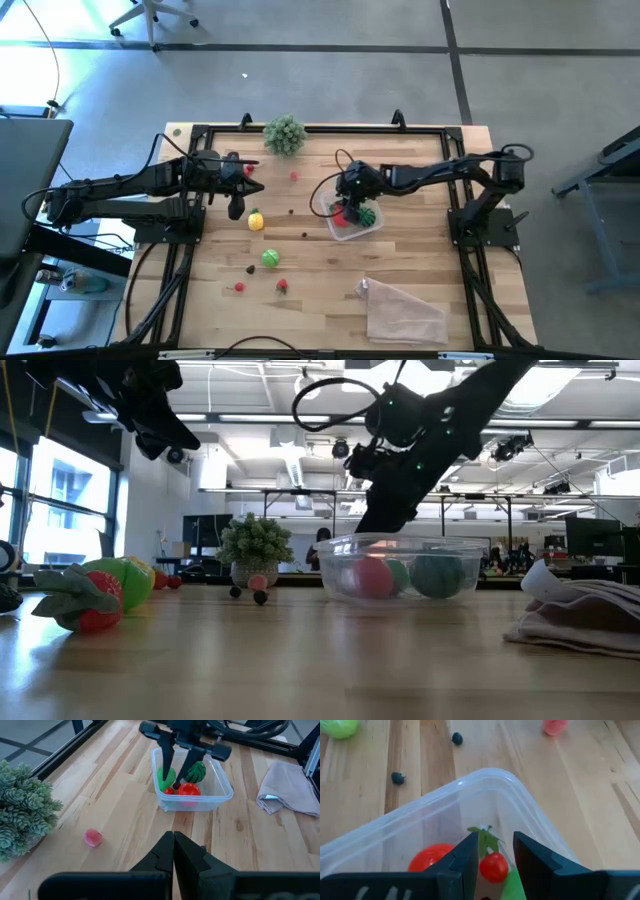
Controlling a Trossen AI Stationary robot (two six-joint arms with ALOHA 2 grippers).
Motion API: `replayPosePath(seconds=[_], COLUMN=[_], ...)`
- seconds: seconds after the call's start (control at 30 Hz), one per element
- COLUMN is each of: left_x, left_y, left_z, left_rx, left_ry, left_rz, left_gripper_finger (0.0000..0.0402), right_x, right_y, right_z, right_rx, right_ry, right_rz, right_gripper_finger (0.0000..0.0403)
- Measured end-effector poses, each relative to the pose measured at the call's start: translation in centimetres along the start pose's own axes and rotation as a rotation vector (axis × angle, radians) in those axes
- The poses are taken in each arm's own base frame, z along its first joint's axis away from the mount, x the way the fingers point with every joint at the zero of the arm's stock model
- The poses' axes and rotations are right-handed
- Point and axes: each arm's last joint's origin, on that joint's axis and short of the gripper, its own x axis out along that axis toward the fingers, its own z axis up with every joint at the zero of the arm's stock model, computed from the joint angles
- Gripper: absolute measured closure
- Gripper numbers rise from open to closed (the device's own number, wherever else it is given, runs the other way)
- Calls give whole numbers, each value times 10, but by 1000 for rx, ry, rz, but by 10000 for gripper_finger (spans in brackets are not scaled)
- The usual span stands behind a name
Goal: Pick and placing Produce into tupperware
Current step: Adjust the transparent bin
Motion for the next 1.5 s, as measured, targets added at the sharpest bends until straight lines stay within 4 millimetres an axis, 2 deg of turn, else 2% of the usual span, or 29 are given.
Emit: replayPosePath(seconds=[0.47, 0.67, 0.87, 0.97, 1.33, 1.5], left_x=[0, 0, 0, 0, 0, 0], left_y=[0, 0, 0, 0, 0, 0], left_z=[0, 0, 0, 0, 0, 0], left_rx=[0, 0, 0, 0, 0, 0], left_ry=[0, 0, 0, 0, 0, -1], left_rz=[0, 0, 0, 0, 0, 0], left_gripper_finger=[401, 401, 401, 401, 401, 401], right_x=[-2, -1, 1, 2, 5, 6], right_y=[-14, -5, 9, 15, 11, 11], right_z=[10, 13, 7, 9, 10, 10], right_rx=[22, -35, -95, -133, -129, -129], right_ry=[-115, -133, -78, -97, -114, -122], right_rz=[13, 33, 55, 55, 16, 12], right_gripper_finger=[291, 291, 294, 311, 396, 401])
